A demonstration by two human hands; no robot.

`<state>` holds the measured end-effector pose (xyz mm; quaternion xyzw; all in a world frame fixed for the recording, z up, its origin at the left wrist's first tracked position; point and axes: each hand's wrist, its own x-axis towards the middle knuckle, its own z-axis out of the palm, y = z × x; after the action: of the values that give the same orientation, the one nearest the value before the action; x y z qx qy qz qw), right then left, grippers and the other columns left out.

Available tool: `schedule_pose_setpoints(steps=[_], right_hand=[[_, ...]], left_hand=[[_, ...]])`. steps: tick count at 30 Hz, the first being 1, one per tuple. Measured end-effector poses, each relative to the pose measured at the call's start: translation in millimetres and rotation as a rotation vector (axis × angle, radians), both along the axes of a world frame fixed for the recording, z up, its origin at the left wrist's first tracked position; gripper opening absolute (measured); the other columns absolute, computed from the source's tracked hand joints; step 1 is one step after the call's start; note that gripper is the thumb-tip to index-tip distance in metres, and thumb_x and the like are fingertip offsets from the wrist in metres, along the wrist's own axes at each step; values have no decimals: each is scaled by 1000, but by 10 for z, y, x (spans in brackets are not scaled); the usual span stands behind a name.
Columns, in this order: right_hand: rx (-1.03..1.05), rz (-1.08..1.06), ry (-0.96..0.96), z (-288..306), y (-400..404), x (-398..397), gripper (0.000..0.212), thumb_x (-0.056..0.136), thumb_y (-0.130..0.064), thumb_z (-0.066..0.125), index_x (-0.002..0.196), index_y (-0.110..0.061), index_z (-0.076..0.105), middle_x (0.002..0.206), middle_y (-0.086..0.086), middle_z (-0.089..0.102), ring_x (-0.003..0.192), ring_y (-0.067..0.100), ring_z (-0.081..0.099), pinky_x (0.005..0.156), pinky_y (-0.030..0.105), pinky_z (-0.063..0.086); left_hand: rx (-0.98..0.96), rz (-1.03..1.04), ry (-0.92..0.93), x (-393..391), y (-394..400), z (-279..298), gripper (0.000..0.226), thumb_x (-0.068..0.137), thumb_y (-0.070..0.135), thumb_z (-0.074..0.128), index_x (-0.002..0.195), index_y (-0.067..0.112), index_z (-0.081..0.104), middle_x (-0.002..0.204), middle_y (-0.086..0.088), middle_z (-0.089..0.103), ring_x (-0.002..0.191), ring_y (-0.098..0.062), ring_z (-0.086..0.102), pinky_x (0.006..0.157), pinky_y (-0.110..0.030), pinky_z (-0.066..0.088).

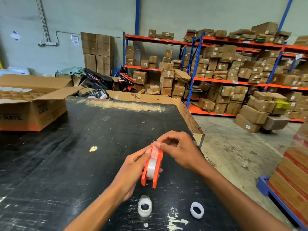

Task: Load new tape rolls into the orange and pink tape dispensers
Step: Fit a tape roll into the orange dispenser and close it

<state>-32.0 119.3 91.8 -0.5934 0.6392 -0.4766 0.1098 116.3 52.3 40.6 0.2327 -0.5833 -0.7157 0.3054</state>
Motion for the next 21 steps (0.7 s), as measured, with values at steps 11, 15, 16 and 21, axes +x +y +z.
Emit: schedule_pose_setpoints(steps=[11,15,16,21], right_hand=[[80,-15,-69,50,-94,-112,12,84,-14,68,80,-5,75,74,10,73,63,17,64,63,30,55],[152,3,-110,94,-110,-123,12,84,-10,68,85,0,75,75,9,72,63,9,64,62,19,52],[164,2,-118,97,-115,-128,13,84,-11,68,85,0,75,75,9,72,63,8,64,62,19,52],[224,2,-163,105,-119,-132,14,83,-11,69,87,1,75,81,19,74,67,13,62,69,25,53]], left_hand=[[1,-22,0,37,-43,1,43,85,19,68,128,22,62,111,-21,72,84,-32,74,90,-55,55],[-48,-11,-7,51,-43,9,48,82,16,69,129,21,61,114,-20,70,85,-24,74,84,-42,60],[-60,-17,-3,56,-49,6,49,83,16,69,130,21,60,115,-20,70,86,-24,74,84,-41,60],[-92,-30,9,60,-87,-19,48,82,16,70,130,19,61,115,-20,70,88,-25,74,79,-36,59]])
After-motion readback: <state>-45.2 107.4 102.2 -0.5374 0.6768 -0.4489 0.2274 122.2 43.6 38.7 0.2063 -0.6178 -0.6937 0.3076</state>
